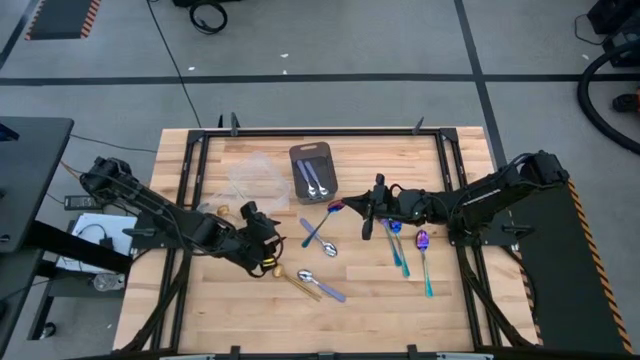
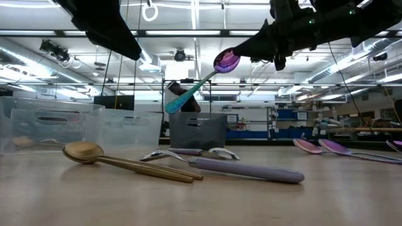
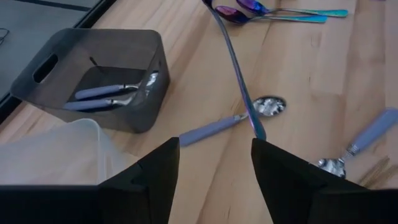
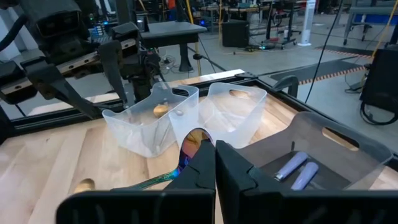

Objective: Sort silverware by color (type)
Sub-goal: Put the blue spoon into the top transparent bin

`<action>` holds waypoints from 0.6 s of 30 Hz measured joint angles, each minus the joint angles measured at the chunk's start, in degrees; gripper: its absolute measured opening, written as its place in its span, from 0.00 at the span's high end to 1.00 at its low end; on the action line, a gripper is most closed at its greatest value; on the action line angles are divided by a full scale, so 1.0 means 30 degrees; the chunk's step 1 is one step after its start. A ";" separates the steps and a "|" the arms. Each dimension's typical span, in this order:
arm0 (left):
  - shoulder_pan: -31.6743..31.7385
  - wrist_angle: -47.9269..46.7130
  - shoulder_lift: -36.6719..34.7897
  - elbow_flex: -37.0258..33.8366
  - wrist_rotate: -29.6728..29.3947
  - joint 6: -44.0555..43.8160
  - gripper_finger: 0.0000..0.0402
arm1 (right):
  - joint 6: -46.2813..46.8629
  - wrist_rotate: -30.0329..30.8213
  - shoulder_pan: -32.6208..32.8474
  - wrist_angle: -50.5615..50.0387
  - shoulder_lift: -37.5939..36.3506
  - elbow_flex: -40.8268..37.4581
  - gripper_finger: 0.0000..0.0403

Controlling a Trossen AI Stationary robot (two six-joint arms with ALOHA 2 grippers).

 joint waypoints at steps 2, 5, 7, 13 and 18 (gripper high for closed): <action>0.0030 0.0278 0.0000 -0.0001 -0.0052 0.0085 0.47 | -0.0032 0.0011 0.0000 0.0002 -0.0002 0.0000 0.99; 0.0198 0.1064 0.0000 -0.0001 -0.0078 0.0544 0.44 | -0.0112 0.0003 0.0000 -0.0003 -0.0002 0.0000 0.99; 0.0386 0.1579 0.0000 -0.0001 -0.0084 0.0673 0.40 | -0.0127 0.0004 0.0000 -0.0003 -0.0002 0.0000 0.99; 0.1337 0.2963 0.0519 -0.0001 0.1019 0.0997 0.29 | -0.1062 0.0003 0.0000 0.0893 -0.0002 0.0007 0.99; 0.2163 0.3478 0.1491 -0.0015 0.1408 0.1592 0.29 | -0.2044 0.0025 -0.0063 0.1791 -0.0007 0.0020 0.99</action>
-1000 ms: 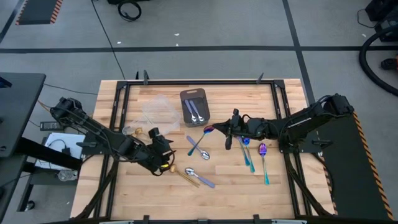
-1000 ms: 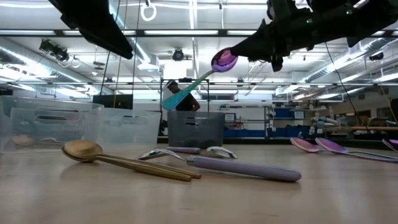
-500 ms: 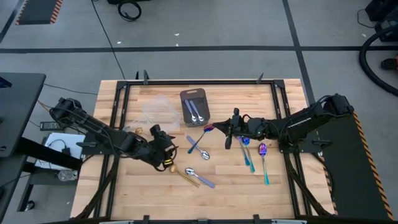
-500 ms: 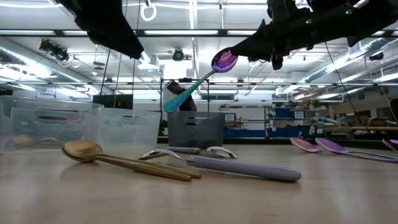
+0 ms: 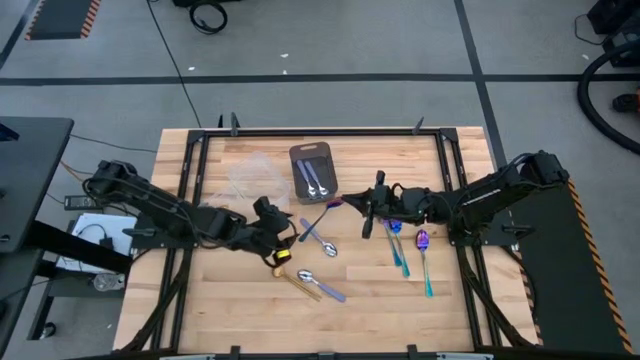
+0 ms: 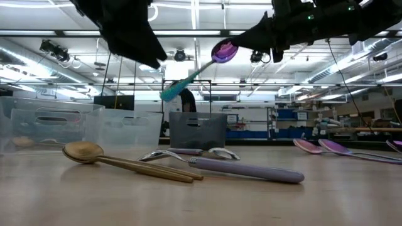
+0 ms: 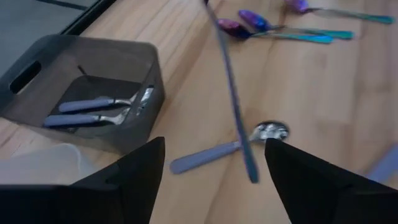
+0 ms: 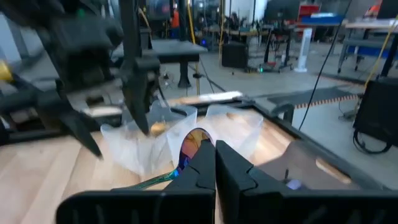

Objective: Sort silverware by color (type)
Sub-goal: Put the blue spoon into the top transparent bin

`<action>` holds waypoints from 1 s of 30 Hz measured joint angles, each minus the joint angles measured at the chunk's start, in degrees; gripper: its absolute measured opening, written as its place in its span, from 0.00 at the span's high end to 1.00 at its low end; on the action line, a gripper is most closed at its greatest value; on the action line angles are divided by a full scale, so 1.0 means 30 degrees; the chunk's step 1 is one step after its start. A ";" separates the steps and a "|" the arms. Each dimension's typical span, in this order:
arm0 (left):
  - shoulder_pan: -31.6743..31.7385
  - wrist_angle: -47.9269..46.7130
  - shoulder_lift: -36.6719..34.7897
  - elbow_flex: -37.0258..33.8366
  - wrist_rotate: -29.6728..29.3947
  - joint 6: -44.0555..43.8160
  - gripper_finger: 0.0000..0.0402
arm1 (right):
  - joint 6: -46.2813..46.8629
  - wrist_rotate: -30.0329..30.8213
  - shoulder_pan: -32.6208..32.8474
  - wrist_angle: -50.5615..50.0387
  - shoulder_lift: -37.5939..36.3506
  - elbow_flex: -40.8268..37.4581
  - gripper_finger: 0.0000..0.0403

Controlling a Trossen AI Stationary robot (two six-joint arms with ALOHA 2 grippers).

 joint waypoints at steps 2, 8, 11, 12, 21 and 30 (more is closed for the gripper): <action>0.0237 0.0149 0.0288 0.0000 -0.0001 -0.0090 0.29 | -0.0053 0.0000 -0.0069 -0.0008 -0.0009 0.0009 0.99; 0.0877 0.1936 0.1342 0.0003 0.0805 0.0865 0.29 | -0.0211 -0.0109 -0.0068 0.0216 -0.0002 0.0002 0.99; 0.1330 0.2991 0.1718 0.0007 0.1495 0.1496 0.29 | -0.0207 -0.0124 -0.0068 0.0220 -0.0002 0.0005 0.99; 0.1523 0.3284 0.1847 0.0010 0.1756 0.1566 0.29 | -0.0217 -0.0145 -0.0068 0.0213 -0.0002 0.0002 0.99; 0.2827 0.4389 0.2458 0.0032 0.4610 0.2065 0.34 | -0.1280 -0.1170 -0.0013 0.1112 -0.0002 -0.0006 0.99; 0.2856 0.4565 0.3055 0.0029 0.5679 0.1945 0.70 | -0.4033 -0.2055 0.0393 0.1910 -0.0002 -0.0006 0.99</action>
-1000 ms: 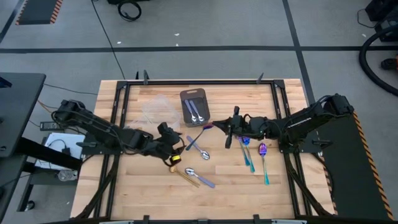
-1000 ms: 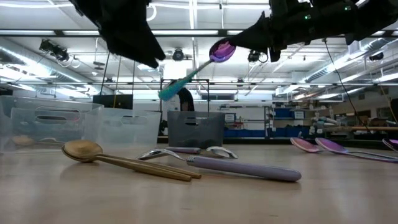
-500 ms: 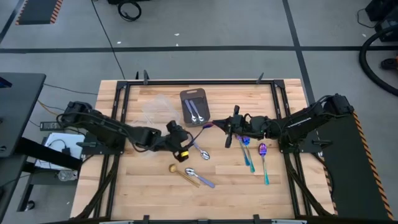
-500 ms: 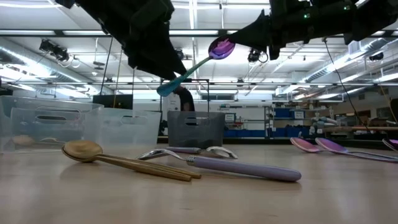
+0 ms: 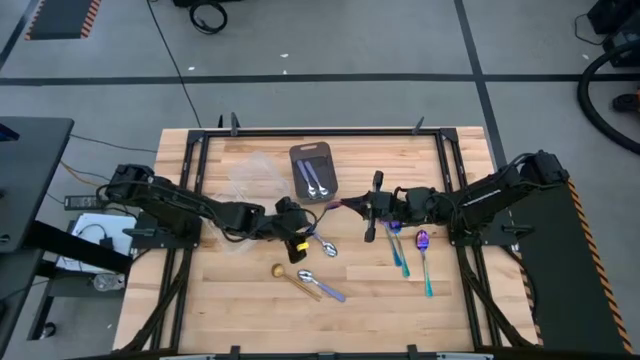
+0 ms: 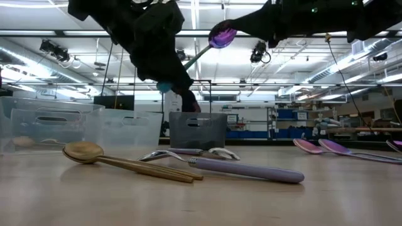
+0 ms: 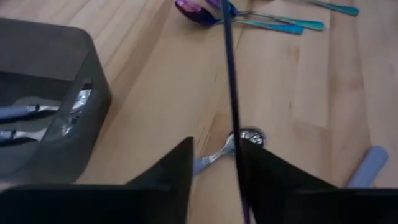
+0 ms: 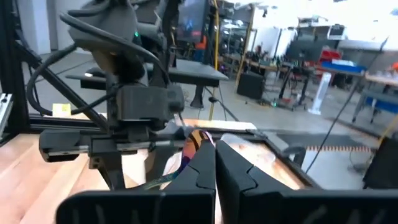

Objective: Sort silverware by color (type)
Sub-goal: Put the blue spoon into the top transparent bin

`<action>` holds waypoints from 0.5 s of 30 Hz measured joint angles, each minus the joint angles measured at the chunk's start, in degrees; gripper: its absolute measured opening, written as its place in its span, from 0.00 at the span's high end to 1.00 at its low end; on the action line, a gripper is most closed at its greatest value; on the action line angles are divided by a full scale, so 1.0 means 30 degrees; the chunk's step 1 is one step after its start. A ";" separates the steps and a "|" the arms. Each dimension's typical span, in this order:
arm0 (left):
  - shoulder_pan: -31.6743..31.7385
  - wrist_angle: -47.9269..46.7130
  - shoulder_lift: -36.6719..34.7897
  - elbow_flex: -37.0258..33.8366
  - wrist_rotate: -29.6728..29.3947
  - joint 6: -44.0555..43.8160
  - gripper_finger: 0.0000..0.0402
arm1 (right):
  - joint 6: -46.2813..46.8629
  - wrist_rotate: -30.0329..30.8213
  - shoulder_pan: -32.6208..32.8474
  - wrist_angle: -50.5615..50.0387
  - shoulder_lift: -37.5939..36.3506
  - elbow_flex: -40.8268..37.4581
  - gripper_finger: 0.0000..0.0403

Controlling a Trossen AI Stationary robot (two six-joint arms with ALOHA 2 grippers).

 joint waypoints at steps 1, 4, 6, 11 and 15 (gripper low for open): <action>0.0000 0.0120 0.0066 0.0000 0.0031 0.0003 0.74 | -0.0177 0.0000 0.0058 0.0125 0.0000 0.0000 0.99; -0.0007 0.0146 0.0169 -0.0007 0.0229 0.0124 0.89 | -0.0812 -0.0051 0.0159 0.0330 0.0006 -0.0007 0.99; -0.0001 0.0203 0.0176 -0.0007 0.0194 0.0097 0.96 | -0.0905 -0.0154 0.0149 0.0448 0.0007 -0.0007 0.99; 0.0016 0.0105 0.0198 -0.0007 0.0179 -0.0015 0.98 | -0.0735 -0.0262 0.0154 0.0456 0.0007 -0.0007 0.95; -0.0006 0.0090 0.0198 -0.0007 0.0259 0.0267 0.99 | 0.0006 -0.0795 0.0156 0.0386 0.0007 0.0000 0.85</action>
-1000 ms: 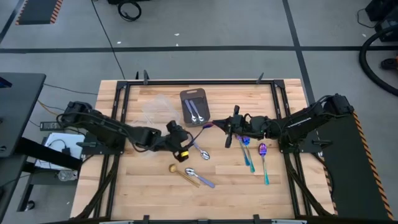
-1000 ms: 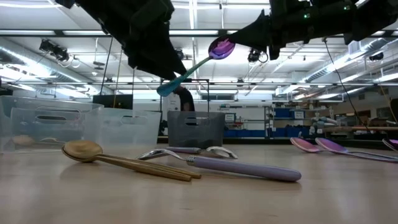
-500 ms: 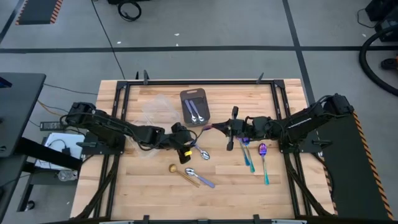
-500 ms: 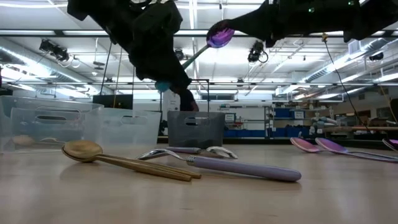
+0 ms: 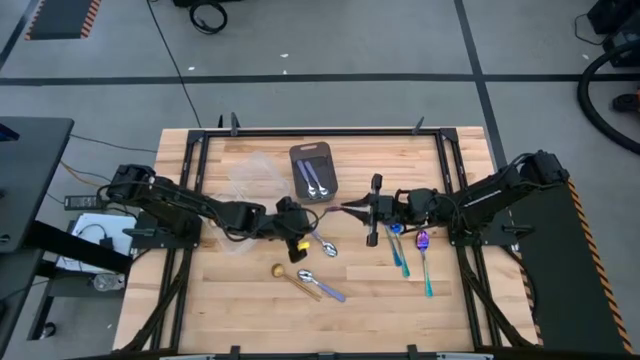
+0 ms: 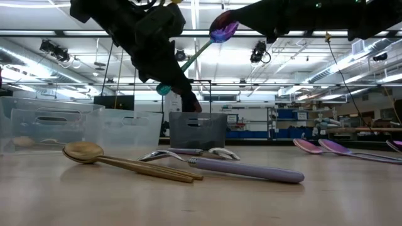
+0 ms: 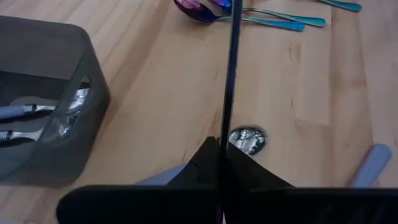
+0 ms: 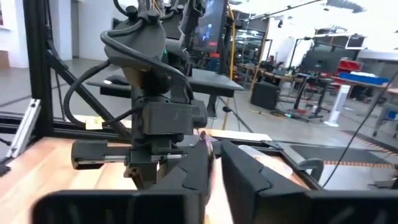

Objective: Sort silverware by color (type)
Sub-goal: Put the blue spoon into the top transparent bin

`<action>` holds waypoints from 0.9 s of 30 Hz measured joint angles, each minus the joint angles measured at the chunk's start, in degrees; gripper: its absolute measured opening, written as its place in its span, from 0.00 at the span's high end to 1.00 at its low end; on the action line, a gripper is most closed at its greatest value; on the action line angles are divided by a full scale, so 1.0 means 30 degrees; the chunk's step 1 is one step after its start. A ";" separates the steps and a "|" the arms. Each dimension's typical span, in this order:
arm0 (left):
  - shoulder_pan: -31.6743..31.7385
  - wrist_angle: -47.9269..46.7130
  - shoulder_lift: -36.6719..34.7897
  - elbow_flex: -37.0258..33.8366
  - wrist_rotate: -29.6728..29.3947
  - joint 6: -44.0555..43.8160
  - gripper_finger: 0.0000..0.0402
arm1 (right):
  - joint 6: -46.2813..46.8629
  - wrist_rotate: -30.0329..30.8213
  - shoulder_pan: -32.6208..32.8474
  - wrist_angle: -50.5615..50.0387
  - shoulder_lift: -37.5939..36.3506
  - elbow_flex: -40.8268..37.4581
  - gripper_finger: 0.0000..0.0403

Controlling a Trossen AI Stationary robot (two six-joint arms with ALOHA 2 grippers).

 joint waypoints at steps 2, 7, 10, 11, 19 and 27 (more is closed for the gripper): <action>0.0006 -0.0009 0.0000 0.0000 0.0027 0.0219 0.99 | 0.0130 0.0016 0.0009 -0.0133 0.0000 -0.0007 0.79; -0.0014 -0.0681 -0.0015 0.0000 0.0059 0.0275 0.99 | 0.1239 0.0467 0.0219 -0.1054 0.0000 0.0000 0.62; -0.0228 -0.1327 -0.0453 -0.0022 -0.0301 0.0404 0.99 | 0.2505 0.0496 0.0265 -0.2136 0.0000 0.0000 0.53; -0.0319 -0.1300 -0.0624 -0.0015 -0.0579 0.0515 0.99 | 0.2884 0.0501 0.0261 -0.2495 0.0000 0.0000 0.50; -0.1158 -0.4045 -0.2697 -0.0005 -0.2378 0.0525 0.99 | 0.4403 0.0372 0.0265 -0.4096 -0.0007 0.0007 0.36; -0.2289 -0.9017 -0.4364 -0.0015 -0.4672 0.0198 0.99 | 0.6786 -0.0137 0.0544 -0.5959 0.0046 0.0000 0.37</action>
